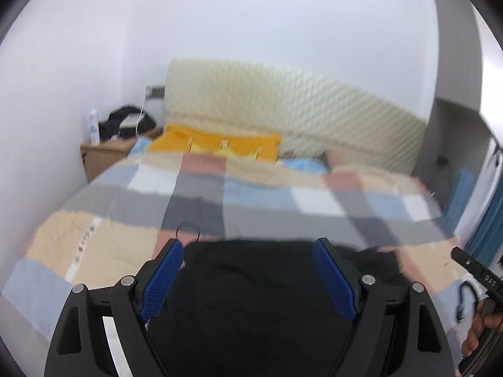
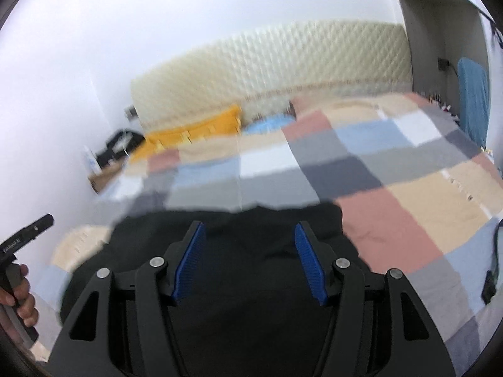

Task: Fold large clothes
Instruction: 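Open both grippers and pull them back from the folded jacket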

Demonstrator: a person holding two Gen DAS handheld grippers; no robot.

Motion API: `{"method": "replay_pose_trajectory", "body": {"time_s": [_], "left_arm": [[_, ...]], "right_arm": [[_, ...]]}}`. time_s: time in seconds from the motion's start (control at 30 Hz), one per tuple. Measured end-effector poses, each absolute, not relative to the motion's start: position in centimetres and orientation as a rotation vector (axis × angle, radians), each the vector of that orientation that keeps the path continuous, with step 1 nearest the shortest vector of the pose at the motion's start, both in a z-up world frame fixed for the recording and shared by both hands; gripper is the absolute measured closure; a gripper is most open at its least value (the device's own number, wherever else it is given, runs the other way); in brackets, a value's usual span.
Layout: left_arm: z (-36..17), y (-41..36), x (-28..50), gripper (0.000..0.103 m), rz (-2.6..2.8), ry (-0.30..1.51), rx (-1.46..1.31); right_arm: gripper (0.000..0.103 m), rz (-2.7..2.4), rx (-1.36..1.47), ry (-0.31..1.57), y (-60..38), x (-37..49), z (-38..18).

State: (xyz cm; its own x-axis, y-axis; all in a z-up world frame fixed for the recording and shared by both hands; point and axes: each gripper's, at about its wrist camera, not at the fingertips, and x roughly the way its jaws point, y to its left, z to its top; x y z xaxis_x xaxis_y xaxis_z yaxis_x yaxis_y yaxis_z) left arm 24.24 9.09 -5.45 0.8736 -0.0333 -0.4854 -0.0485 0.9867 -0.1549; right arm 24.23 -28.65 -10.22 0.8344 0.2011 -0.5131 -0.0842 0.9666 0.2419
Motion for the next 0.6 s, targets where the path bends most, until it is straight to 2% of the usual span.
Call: {"method": "replay_pose_trajectory", "body": {"time_s": [0.17, 0.33, 0.6], "left_arm": [[1.9, 7.9, 19.5, 0.019, -0.016, 0.432, -0.148], [7.0, 6.8, 14.2, 0.019, -0.042, 0.367, -0.141], [11.0, 4.6, 6.1, 0.018, -0.085, 0.310, -0.125]], "right_arm": [[0.042, 0.179, 0.209, 0.455, -27.9, 19.8, -2.1], [0.042, 0.228, 0.194, 0.357, -26.8, 14.2, 4.4], [0.040, 0.303, 0.166, 0.268, -25.0, 5.8, 9.4]]}}
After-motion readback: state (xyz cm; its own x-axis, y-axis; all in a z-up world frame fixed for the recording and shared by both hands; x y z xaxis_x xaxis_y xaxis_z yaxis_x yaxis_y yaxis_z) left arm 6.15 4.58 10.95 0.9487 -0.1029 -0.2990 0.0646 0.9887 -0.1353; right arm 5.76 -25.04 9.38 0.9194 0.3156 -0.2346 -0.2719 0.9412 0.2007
